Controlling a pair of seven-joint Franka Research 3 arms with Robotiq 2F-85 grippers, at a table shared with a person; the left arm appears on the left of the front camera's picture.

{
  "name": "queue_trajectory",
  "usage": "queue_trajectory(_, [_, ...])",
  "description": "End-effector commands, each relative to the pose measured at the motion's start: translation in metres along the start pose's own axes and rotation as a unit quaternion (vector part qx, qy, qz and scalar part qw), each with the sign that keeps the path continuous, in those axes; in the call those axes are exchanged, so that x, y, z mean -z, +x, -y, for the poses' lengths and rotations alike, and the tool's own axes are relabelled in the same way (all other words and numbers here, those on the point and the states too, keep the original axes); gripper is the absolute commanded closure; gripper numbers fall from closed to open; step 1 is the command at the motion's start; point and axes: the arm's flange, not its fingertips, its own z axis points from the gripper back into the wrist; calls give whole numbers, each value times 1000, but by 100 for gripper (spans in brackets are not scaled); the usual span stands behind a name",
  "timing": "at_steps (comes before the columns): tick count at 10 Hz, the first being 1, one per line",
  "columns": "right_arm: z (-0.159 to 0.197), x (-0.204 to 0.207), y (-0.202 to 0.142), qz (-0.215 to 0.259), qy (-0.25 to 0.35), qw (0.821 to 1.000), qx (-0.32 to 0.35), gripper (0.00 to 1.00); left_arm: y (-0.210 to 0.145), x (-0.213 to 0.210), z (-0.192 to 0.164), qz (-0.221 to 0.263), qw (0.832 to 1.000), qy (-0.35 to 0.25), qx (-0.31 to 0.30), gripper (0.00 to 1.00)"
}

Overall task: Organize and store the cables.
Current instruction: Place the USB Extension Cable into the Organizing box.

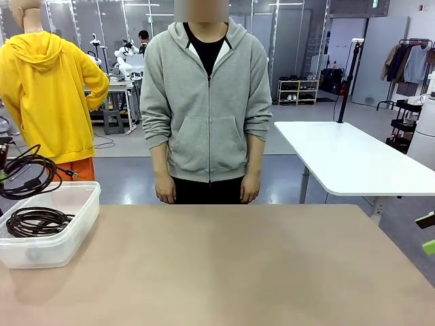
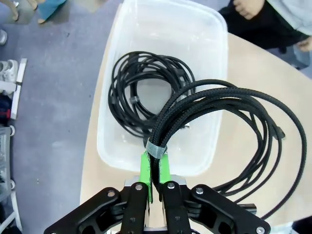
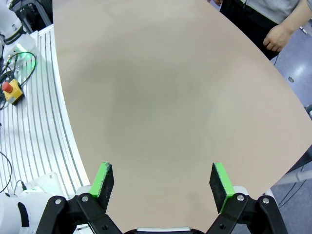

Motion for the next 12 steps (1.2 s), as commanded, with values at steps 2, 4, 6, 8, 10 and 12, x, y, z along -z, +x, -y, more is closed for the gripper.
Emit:
queue_trajectory(2, [-1, 1, -2, 8, 2, 1000, -10, 0, 19, 66, -2, -4, 998, 35, -53, 92])
queue_trajectory(4, [-1, 1, -2, 8, 2, 1000, -10, 0, 18, 110, -6, -1, 993, 78, -87, 92])
queue_trajectory(6, [-1, 1, -2, 8, 2, 1000, -10, 0, 13, 124, -11, -7, 990, 87, -109, 63])
queue_trajectory(8, [-1, 1, -2, 8, 2, 1000, -10, 0, 10, 120, -5, 3, 991, 84, -108, 26])
queue_trajectory(10, [-1, 1, -2, 8, 2, 1000, -10, 0, 6, 116, -2, 10, 989, 87, -115, 0])
queue_trajectory(12, [-1, 1, -2, 8, 2, 1000, -10, 0, 5, 112, 3, 17, 989, 84, -121, 0])
